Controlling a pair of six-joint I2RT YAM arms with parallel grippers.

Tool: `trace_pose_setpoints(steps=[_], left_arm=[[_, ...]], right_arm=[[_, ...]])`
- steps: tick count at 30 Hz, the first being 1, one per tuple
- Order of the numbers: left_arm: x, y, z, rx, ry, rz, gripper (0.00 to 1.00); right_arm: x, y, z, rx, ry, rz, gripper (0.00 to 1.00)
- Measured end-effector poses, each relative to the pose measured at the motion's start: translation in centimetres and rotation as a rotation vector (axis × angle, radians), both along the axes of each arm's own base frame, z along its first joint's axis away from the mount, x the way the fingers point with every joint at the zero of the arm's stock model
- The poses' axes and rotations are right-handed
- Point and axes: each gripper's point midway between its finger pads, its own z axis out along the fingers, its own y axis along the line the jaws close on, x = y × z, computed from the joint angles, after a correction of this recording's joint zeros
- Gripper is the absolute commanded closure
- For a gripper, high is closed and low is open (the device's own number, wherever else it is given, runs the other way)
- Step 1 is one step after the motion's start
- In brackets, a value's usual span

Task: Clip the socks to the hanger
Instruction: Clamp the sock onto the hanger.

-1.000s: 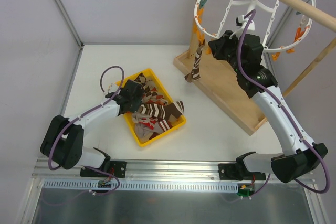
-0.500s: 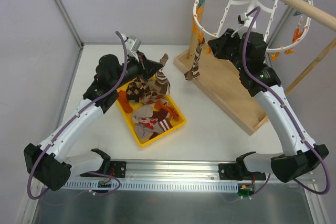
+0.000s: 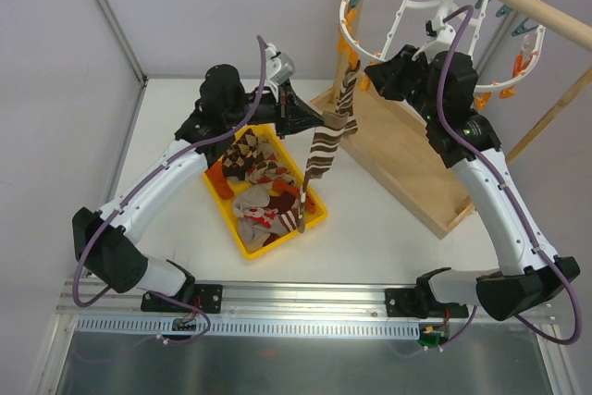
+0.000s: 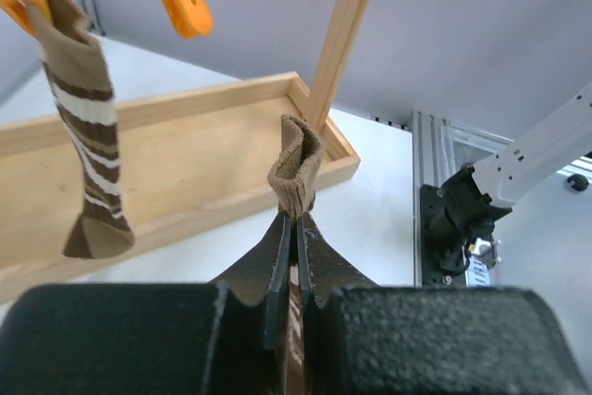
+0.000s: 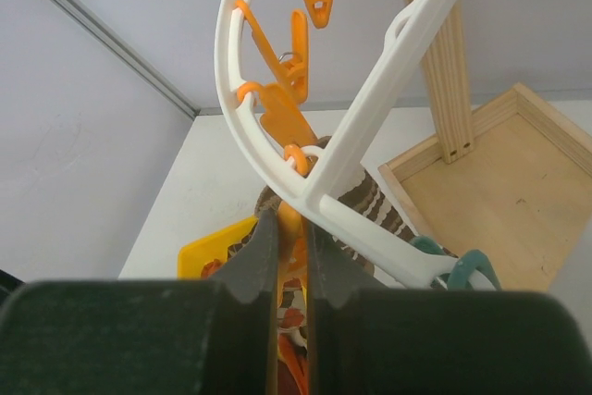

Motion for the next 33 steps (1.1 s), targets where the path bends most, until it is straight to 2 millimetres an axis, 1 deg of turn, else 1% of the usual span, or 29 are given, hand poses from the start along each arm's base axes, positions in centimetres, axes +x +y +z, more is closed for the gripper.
trace_pose_setpoints(steps=[2, 4, 9, 13, 16, 25, 28, 33], left_arm=[[0.3, -1.2, -1.2, 0.018, 0.029, -0.010, 1.00], [0.8, -2.4, -1.7, 0.030, 0.046, -0.001, 1.00], [2.6, -3.9, -1.3, 0.026, 0.051, 0.066, 1.00], [4.2, -4.3, -0.5, 0.009, 0.055, 0.117, 1.00], [4.9, -4.5, -0.3, 0.005, 0.058, 0.135, 1.00], [6.4, -5.0, -1.1, 0.011, 0.083, 0.182, 1.00], [6.6, -5.0, -1.1, 0.010, 0.084, 0.199, 1.00], [6.3, -5.7, -1.1, 0.011, 0.079, 0.217, 1.00]], right_arm=[[0.1, 0.0, -0.1, 0.008, 0.006, 0.000, 0.99], [0.2, 0.0, -0.2, 0.011, 0.010, 0.000, 0.99], [0.2, 0.1, -0.2, 0.013, 0.012, -0.001, 0.99], [0.2, 0.0, -0.2, 0.012, 0.012, -0.001, 0.99], [0.2, 0.0, -0.2, 0.012, 0.012, -0.002, 0.99], [0.2, 0.0, -0.2, 0.010, 0.012, -0.003, 0.99], [0.2, -0.1, -0.2, 0.009, 0.011, -0.008, 0.99], [0.3, -0.2, -0.3, 0.007, 0.013, -0.014, 0.99]])
